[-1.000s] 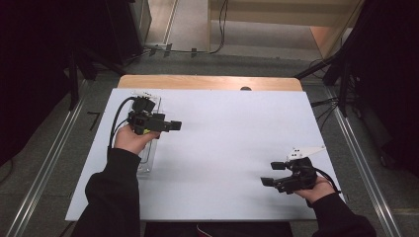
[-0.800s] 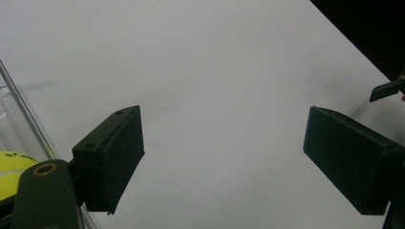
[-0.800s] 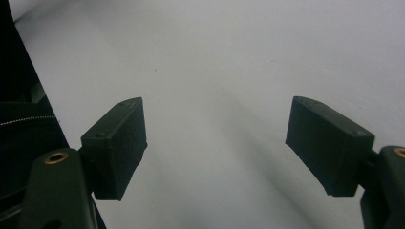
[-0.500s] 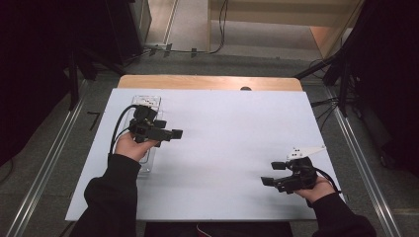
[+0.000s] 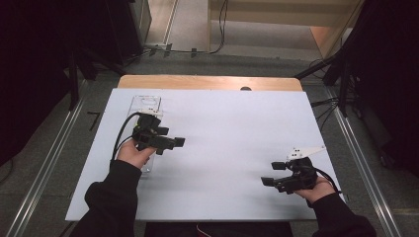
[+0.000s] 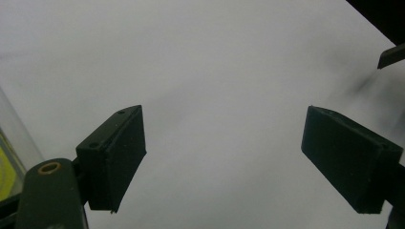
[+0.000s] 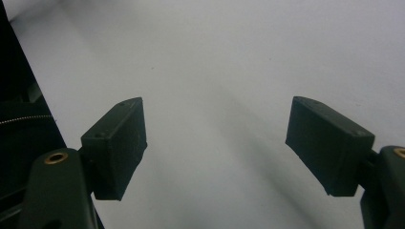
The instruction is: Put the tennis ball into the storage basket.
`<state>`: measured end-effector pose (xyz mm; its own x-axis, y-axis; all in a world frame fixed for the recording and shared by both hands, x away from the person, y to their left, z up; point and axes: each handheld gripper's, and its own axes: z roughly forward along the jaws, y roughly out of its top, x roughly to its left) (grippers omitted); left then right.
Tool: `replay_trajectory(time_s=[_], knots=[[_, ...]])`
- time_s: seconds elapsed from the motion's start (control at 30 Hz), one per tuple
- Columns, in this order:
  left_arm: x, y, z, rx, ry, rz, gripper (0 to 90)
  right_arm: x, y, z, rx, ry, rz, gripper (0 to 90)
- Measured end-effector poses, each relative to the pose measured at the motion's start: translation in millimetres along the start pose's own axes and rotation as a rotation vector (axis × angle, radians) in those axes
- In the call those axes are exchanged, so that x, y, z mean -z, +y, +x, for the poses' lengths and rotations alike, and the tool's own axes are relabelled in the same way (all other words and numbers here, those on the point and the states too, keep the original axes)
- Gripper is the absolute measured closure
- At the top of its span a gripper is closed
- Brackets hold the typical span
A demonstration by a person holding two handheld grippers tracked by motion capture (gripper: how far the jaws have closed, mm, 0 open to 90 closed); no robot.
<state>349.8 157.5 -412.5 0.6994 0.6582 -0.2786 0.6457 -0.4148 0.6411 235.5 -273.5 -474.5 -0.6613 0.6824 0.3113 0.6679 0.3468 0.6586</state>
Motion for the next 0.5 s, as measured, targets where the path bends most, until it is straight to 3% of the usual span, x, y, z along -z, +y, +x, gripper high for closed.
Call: replay_trajectory(time_s=[0.5], knots=[[-2.3,-16.1,-12.3,-0.058,-0.026,-0.011,15.8,0.2,-0.2,0.0,-0.003,-0.001,0.0,19.7]])
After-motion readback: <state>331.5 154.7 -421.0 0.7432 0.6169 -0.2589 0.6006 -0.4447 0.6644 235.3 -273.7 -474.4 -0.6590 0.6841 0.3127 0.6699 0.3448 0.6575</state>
